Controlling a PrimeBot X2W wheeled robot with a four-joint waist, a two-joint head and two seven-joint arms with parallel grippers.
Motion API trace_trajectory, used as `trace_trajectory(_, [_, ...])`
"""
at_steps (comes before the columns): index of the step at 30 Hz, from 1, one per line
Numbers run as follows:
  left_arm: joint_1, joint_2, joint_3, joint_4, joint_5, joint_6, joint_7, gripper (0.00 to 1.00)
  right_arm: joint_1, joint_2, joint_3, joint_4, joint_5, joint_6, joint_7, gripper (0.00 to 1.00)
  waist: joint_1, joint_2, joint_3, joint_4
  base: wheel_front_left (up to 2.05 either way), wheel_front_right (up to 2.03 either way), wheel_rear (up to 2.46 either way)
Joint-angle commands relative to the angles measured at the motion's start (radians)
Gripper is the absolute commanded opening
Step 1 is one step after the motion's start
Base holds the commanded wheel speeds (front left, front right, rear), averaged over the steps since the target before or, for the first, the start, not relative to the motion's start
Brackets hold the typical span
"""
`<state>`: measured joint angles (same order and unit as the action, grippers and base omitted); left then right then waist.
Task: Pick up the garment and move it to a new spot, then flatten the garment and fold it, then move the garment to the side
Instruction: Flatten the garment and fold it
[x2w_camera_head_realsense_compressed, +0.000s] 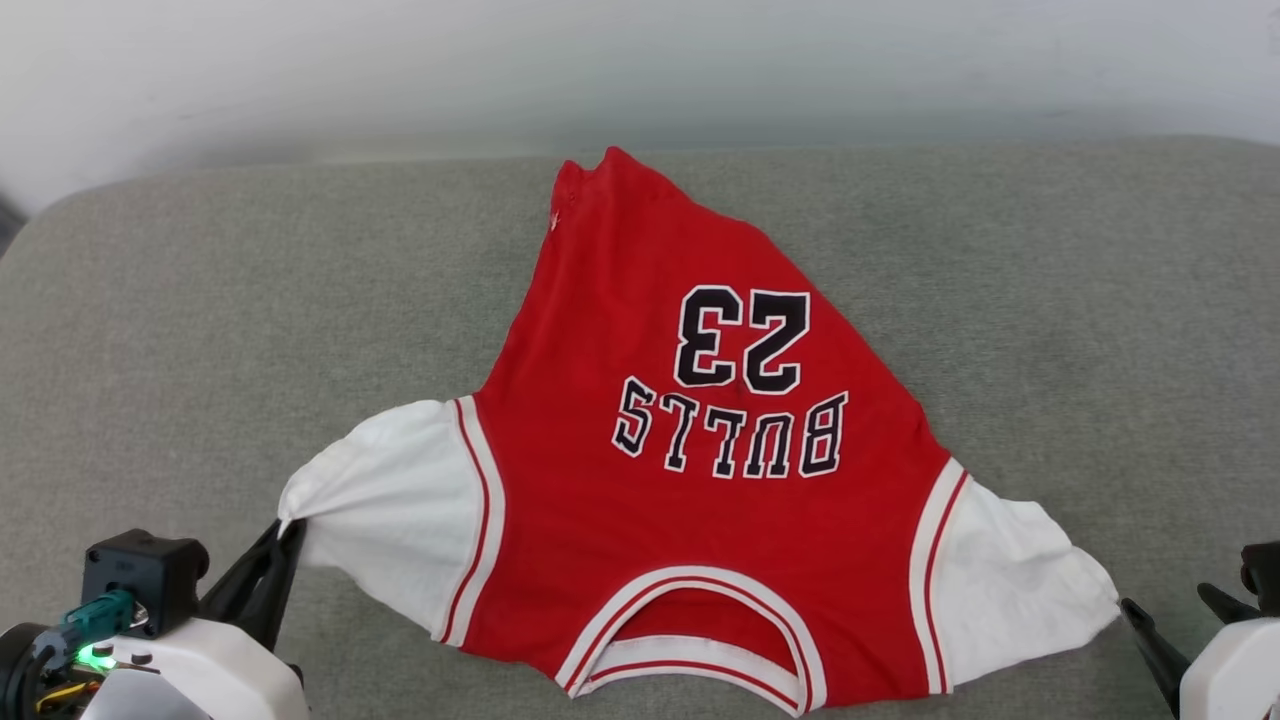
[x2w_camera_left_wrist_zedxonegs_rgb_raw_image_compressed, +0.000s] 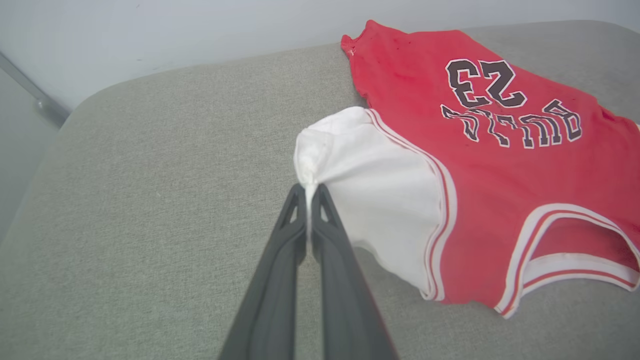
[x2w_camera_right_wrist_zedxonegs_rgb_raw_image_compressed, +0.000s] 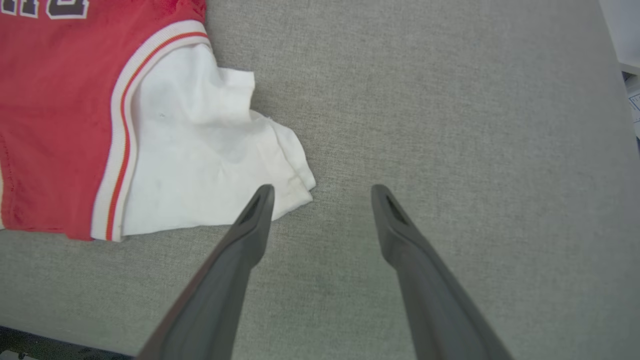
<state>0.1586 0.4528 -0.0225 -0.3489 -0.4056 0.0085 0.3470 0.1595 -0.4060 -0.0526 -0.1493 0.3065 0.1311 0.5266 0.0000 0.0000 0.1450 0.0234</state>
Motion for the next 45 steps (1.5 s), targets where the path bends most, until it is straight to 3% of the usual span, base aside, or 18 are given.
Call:
trace_trajectory(1, [0.005,0.005,-0.005,-0.028,-0.005,-0.003,0.013,0.0,-0.025,0.0,-0.005,0.003,-0.006,-0.001,0.047,1.0,0.0,0.0,0.015,0.016,0.0,0.0,0.0])
trace_trajectory(6, [-0.01,0.003,-0.022,-0.089,-0.012,-0.009,0.022,0.0,-0.068,0.001,0.001,0.036,-0.018,-0.001,0.134,1.0,0.0,0.0,0.046,0.043,0.0,0.0,0.0])
trace_trajectory(22, [-0.085,-0.001,-0.072,-0.068,-0.02,-0.044,-0.007,0.0,-0.09,0.057,0.095,0.218,-0.023,0.002,0.17,1.0,0.0,0.0,0.11,0.104,0.0,0.0,0.0])
trace_trajectory(23, [-0.083,-0.001,-0.073,-0.062,-0.021,-0.046,-0.007,0.0,-0.086,0.059,0.107,0.224,-0.018,0.005,0.169,0.28,0.0,0.0,0.109,0.104,0.0,0.0,0.0])
trace_trajectory(24, [-0.08,0.002,-0.074,-0.055,-0.019,-0.046,-0.007,0.0,-0.086,0.058,0.118,0.227,-0.014,0.006,0.163,0.0,0.0,0.0,0.107,0.103,0.0,0.0,0.0])
trace_trajectory(31, [-0.047,0.018,-0.053,-0.033,-0.037,-0.047,-0.011,0.0,-0.106,0.009,0.066,0.15,0.025,-0.001,0.118,0.0,0.0,0.0,0.038,0.074,0.0,0.0,0.0])
trace_trajectory(38, [-0.048,0.047,-0.012,-0.058,-0.046,-0.043,-0.018,0.0,-0.13,-0.025,0.005,0.013,0.124,-0.001,0.16,0.0,0.0,0.0,-0.027,0.038,0.0,0.0,0.0])
trace_trajectory(45, [-0.115,0.118,0.097,-0.163,-0.093,-0.051,-0.005,0.0,-0.267,-0.062,-0.084,-0.161,0.239,-0.001,0.222,0.0,0.0,0.0,-0.084,-0.01,0.0,0.0,0.0])
